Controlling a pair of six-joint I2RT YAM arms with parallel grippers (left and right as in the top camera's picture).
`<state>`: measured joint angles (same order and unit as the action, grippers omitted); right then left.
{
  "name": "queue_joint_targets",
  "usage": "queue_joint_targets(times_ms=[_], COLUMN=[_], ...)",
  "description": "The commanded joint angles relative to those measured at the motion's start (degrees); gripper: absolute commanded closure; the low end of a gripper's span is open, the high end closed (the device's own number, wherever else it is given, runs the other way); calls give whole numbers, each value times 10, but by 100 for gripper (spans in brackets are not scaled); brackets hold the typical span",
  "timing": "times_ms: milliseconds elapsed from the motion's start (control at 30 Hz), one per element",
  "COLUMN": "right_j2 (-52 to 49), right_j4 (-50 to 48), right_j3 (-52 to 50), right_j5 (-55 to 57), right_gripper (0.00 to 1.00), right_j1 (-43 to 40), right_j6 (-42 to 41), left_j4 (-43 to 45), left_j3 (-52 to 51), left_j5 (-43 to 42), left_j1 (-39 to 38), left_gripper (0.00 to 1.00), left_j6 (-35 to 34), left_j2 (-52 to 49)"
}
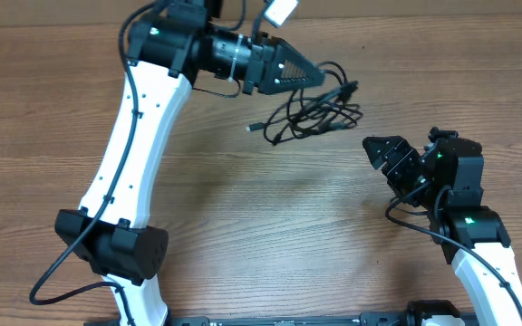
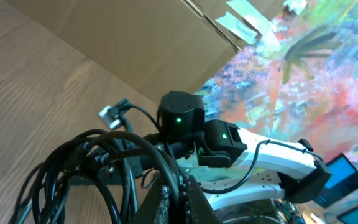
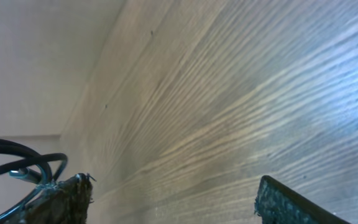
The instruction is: Untangle cables
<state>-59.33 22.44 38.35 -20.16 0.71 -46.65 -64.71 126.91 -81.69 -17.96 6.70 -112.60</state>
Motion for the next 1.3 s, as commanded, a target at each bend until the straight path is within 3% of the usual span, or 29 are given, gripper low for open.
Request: queue_joint_targets(times_ms=[0,300,500,633,733,900,1100,1267], right_j2=[1,1,1,1,1,0,0,0], right_j4=[-25,-161,-181,-197,-198,-187,-101,-49], right_j3=[1,1,1,1,1,1,1,1], right_j5=[-17,-238,-269,-292,-295,-271,-148,-70], right_gripper=[14,13,12,10,9,9,6,5], right_j1=[-5,-5,-5,-5,-5,-5,-5,-5], right_j6=[3,3,2,0,0,2,5,5], left_j4=[2,-70,-70,-73,-71,-66,-32,-18], left_j3=[18,18,18,18,18,18,18,18], left_j5=[-11,219,279,400,445,431,324,304], left_j1=[3,-40,-98,-139,-163,-183,-177,-163], left_gripper=[96,96,96,96,96,96,96,96], left_j6=[-11,36,36,36,36,36,36,35], left_j2=[7,7,7,7,7,7,7,7])
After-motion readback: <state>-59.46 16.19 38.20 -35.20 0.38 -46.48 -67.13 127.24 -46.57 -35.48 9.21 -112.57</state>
